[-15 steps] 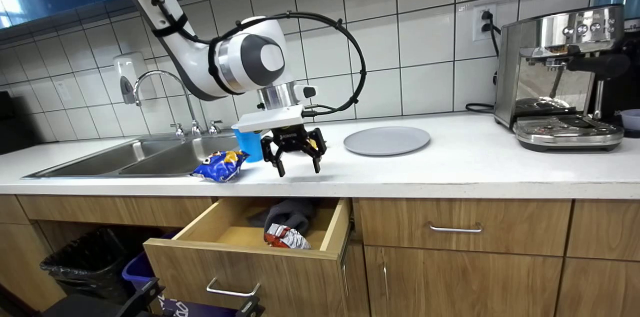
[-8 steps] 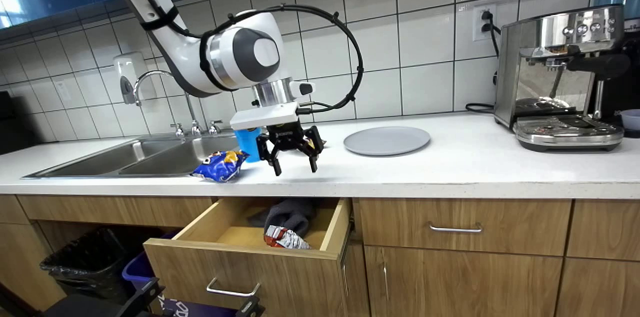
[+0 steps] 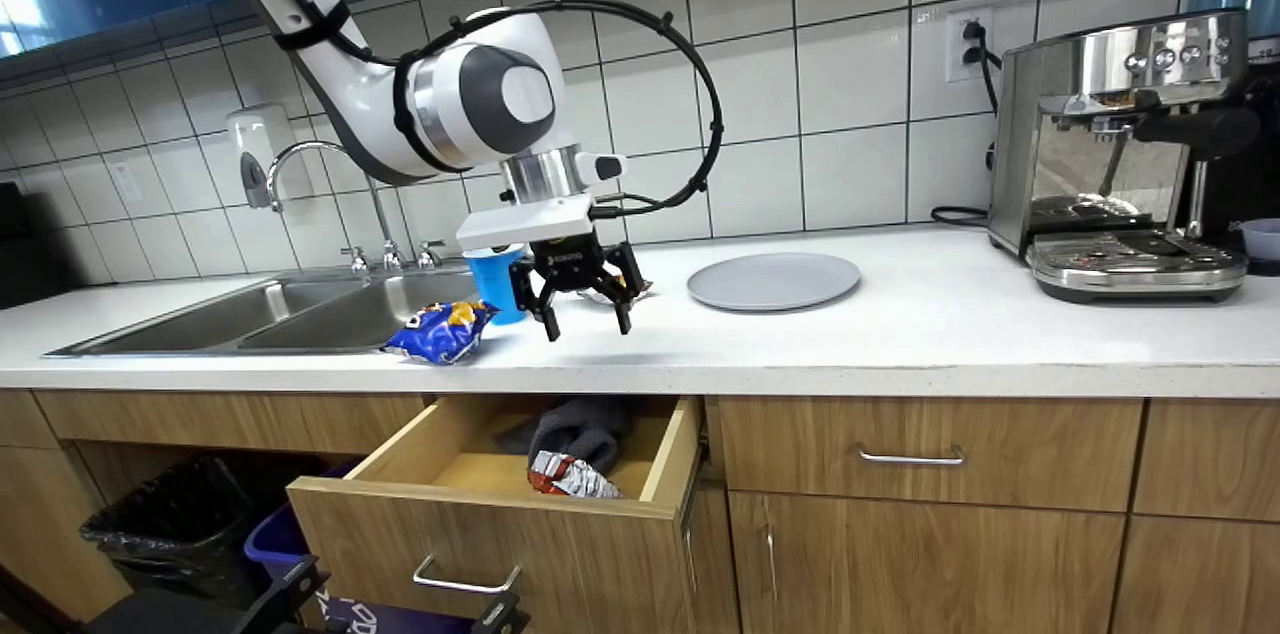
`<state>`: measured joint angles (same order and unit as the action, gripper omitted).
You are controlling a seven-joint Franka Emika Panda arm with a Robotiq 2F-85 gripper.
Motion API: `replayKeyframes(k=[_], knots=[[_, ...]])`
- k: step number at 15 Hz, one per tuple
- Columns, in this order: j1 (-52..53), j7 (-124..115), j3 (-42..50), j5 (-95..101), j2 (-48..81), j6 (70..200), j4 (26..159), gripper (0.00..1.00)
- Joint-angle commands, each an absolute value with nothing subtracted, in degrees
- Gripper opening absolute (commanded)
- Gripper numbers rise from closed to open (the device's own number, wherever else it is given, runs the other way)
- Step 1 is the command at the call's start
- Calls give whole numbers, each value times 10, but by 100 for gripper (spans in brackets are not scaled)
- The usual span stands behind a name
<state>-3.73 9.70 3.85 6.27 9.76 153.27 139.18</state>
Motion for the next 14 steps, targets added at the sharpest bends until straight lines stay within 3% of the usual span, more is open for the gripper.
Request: replayKeyframes(k=[1, 14], knots=[[-41, 142, 19, 38, 71, 1499, 1388, 100], [-23, 290, -47, -112, 62, 1494, 1349, 100]])
